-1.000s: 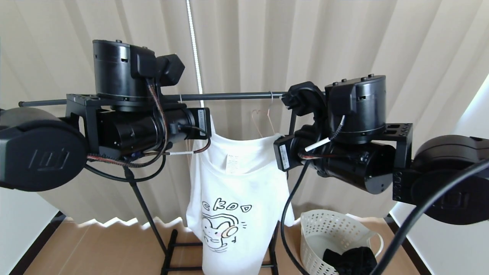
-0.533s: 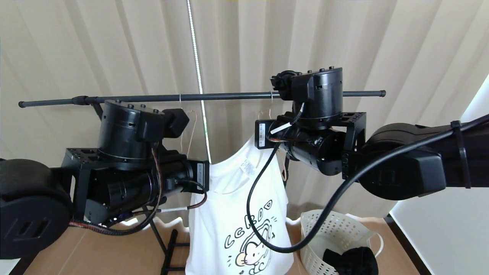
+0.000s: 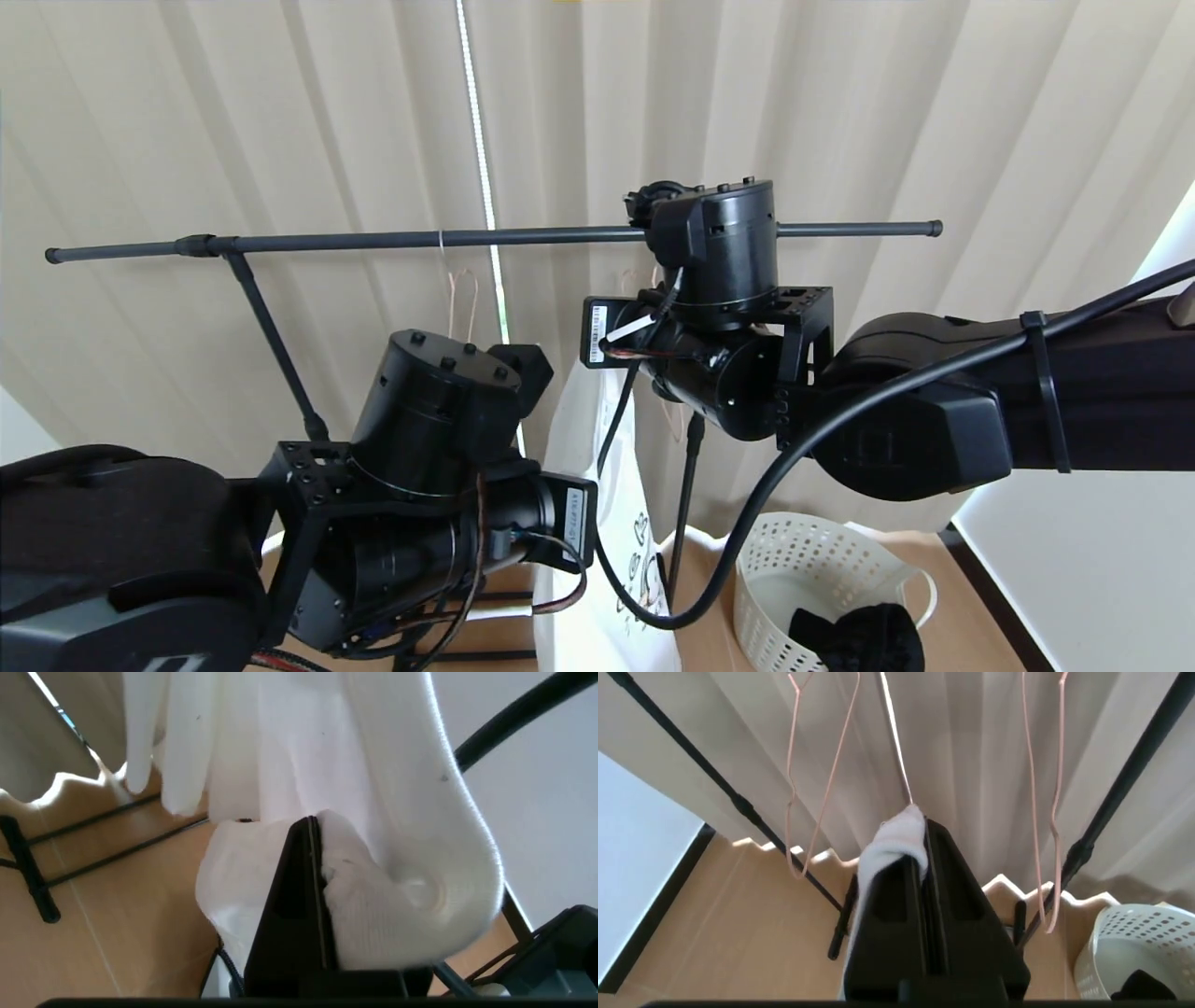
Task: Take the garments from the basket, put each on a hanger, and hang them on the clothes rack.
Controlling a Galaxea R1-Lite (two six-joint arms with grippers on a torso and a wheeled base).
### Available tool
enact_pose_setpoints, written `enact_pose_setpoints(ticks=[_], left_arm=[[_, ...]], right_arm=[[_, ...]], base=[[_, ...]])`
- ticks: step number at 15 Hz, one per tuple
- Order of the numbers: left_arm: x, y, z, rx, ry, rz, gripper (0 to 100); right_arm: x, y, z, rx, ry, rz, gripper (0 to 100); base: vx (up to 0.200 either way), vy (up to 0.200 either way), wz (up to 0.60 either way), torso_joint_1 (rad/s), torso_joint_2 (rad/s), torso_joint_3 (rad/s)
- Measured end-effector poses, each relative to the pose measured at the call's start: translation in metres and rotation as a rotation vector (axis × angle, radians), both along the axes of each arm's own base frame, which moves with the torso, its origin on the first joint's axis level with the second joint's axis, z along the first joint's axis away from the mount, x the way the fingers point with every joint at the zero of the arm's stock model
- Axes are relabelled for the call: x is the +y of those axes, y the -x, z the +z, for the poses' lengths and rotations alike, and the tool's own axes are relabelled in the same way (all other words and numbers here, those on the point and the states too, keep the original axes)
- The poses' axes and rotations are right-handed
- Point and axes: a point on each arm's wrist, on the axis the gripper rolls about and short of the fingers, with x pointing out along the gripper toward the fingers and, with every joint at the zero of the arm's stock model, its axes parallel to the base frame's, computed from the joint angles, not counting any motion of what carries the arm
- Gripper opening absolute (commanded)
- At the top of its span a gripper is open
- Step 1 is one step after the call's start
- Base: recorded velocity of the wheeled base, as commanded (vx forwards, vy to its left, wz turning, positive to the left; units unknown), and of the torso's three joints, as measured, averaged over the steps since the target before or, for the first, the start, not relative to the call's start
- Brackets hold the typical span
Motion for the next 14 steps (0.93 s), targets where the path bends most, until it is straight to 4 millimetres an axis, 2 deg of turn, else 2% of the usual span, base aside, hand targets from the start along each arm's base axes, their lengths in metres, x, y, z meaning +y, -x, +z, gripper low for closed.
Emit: enact_pose_setpoints(ticks=[6, 14], left_arm=[[-0.011, -0.002, -0.008, 0.027, 0.001, -0.002, 0], [0.002, 0.009, -0.016, 0.059, -0.019, 0.006, 0]], right_arm=[[-0.002, -0.002, 0.004, -0.013, -0.004, -0.024, 0], [-0.030, -0.027, 0.022, -0.053, -0.042, -0.113, 0]], base=[[0.000, 0.000, 0.00, 0.000, 0.00, 0.000], [0.000, 0.000, 0.00, 0.000, 0.00, 0.000]])
